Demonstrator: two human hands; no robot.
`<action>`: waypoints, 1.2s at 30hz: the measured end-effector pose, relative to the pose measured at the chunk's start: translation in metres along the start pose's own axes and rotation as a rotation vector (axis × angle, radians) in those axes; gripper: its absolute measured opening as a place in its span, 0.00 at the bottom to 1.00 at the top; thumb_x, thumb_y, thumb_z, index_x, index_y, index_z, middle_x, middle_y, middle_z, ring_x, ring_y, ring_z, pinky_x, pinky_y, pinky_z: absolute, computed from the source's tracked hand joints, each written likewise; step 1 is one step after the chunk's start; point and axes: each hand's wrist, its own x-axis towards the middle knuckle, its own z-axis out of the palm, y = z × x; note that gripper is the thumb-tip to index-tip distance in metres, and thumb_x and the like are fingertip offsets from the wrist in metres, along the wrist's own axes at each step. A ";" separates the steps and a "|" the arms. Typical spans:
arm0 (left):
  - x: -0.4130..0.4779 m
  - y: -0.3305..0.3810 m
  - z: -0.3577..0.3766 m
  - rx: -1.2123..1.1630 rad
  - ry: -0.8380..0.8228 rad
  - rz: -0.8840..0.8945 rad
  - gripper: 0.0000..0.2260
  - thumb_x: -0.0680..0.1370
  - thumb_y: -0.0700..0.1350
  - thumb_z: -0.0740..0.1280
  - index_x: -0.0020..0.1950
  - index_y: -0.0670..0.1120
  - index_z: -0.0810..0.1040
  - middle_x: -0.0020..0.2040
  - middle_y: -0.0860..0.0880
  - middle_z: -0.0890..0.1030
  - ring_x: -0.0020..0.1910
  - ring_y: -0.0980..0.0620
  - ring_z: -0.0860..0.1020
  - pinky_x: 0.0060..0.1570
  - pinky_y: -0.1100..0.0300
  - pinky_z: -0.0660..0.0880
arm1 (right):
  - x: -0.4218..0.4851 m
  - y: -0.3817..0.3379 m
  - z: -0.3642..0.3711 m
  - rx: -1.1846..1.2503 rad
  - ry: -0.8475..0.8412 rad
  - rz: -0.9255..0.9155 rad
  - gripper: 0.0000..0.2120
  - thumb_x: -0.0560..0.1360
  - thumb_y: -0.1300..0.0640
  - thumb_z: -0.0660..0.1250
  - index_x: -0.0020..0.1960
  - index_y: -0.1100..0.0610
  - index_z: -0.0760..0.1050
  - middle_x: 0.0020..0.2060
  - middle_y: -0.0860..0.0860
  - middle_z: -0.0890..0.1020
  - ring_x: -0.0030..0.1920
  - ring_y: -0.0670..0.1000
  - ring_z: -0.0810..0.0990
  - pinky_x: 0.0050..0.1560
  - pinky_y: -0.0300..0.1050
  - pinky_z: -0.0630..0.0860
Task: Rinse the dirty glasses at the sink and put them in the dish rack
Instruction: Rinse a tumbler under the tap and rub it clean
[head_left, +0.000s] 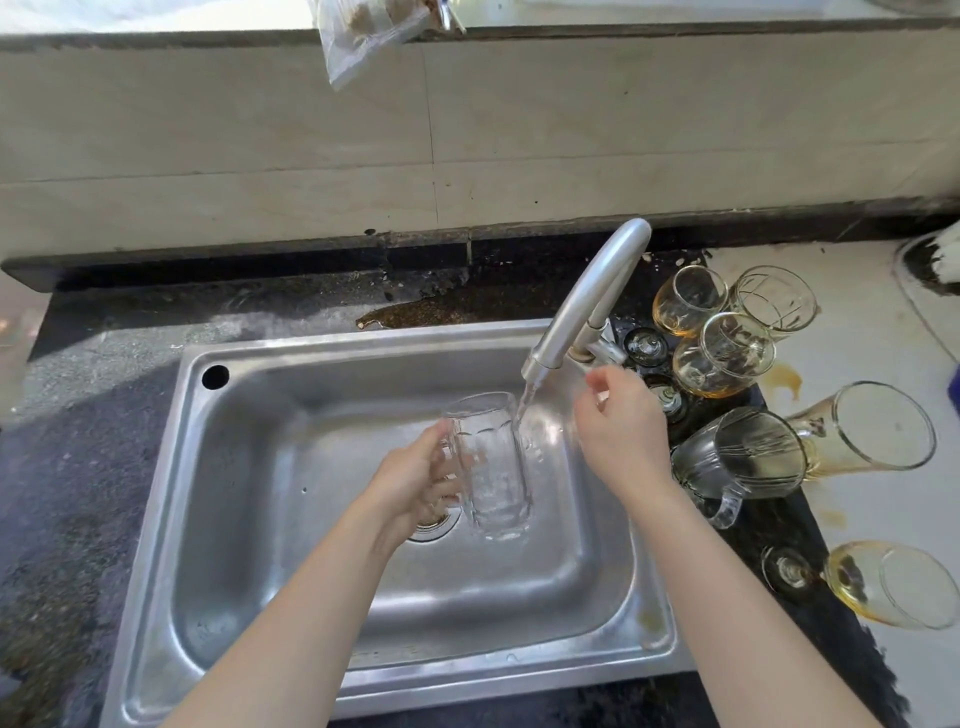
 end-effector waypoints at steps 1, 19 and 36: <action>0.000 -0.001 0.002 -0.019 0.009 -0.058 0.19 0.78 0.54 0.64 0.29 0.49 0.68 0.43 0.44 0.86 0.41 0.44 0.80 0.35 0.58 0.67 | 0.003 0.000 -0.001 -0.077 0.012 -0.037 0.13 0.78 0.60 0.59 0.61 0.60 0.73 0.57 0.55 0.75 0.48 0.55 0.76 0.45 0.47 0.70; 0.009 -0.005 0.060 -0.602 -0.027 -0.322 0.21 0.79 0.44 0.60 0.25 0.44 0.66 0.41 0.44 0.83 0.50 0.44 0.82 0.26 0.55 0.80 | 0.043 -0.009 -0.010 -0.654 -0.160 -0.032 0.13 0.77 0.69 0.57 0.59 0.62 0.74 0.55 0.58 0.79 0.57 0.60 0.78 0.49 0.51 0.74; -0.011 -0.007 0.048 -0.585 0.034 -0.345 0.17 0.82 0.48 0.56 0.34 0.46 0.69 0.29 0.47 0.80 0.23 0.47 0.81 0.21 0.54 0.78 | 0.064 -0.014 -0.015 -0.493 -0.116 0.012 0.09 0.77 0.68 0.59 0.56 0.65 0.73 0.54 0.62 0.78 0.56 0.62 0.76 0.52 0.51 0.72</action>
